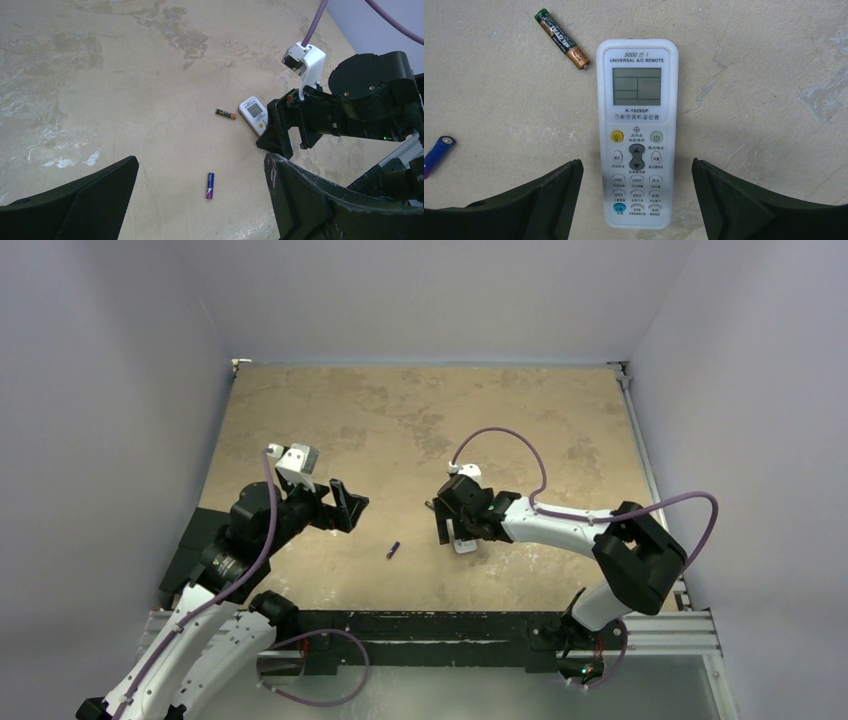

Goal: Load the batteries into the remote control

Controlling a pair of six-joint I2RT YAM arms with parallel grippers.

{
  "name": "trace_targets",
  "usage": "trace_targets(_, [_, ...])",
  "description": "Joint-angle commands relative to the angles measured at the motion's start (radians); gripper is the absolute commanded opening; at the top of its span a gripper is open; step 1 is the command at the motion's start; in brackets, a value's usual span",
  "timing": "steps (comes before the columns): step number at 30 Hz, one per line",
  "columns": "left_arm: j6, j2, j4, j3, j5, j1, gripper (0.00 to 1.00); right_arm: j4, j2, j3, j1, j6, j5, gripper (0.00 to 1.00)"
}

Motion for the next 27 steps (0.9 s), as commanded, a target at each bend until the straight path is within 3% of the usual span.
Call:
trace_targets(1, [-0.009, -0.005, 0.036, 0.012, 0.018, 0.005, 0.98, 0.029, 0.005, 0.046, 0.003, 0.023, 0.037, 0.88])
trace_targets(27, [-0.008, 0.001, 0.036, 0.012, 0.021, 0.005, 0.98, -0.026, 0.042, 0.047, 0.033, 0.039, 0.081, 0.75])
